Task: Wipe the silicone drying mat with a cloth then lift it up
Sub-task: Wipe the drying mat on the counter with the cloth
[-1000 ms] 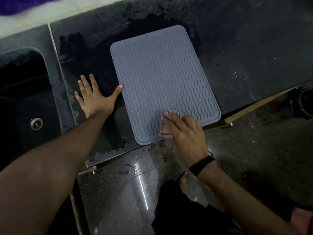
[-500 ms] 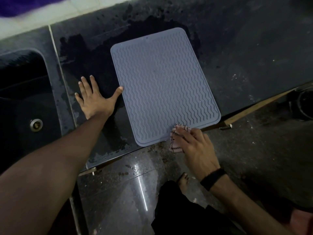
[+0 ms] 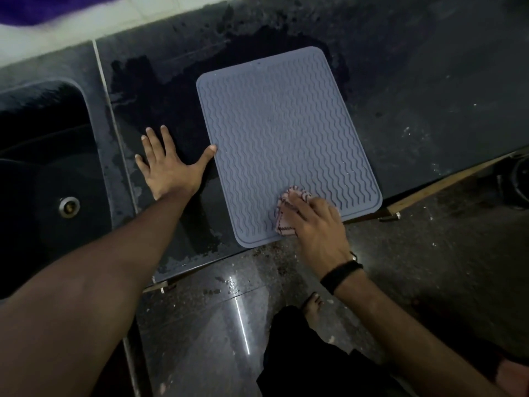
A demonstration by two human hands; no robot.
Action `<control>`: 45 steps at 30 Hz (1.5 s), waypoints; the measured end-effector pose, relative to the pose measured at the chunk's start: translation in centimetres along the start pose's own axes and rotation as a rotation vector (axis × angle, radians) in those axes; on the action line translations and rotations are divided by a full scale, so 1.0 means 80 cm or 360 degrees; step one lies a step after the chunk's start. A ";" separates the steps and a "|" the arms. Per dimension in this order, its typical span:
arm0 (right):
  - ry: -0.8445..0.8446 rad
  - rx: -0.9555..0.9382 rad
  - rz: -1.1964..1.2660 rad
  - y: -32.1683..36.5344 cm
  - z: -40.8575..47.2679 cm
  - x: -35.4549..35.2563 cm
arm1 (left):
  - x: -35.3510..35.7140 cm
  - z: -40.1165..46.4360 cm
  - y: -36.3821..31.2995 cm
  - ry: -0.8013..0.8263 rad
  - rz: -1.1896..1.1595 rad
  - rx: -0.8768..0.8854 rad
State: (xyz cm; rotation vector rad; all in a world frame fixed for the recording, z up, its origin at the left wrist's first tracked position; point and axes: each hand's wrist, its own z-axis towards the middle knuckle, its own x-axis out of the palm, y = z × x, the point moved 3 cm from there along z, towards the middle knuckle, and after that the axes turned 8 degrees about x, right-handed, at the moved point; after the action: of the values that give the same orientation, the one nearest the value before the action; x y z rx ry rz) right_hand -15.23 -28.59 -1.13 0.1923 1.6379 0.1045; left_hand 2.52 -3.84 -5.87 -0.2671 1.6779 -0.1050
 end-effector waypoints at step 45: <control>-0.0018 0.0005 -0.0086 0.028 0.177 0.009 | 0.005 0.003 0.004 -0.0009 0.0016 -0.0005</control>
State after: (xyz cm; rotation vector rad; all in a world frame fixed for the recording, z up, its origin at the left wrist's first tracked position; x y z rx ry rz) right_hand -1.03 -26.97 -2.50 0.1506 1.6307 0.0597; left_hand 2.70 -3.60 -6.34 -0.2608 1.6736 -0.0940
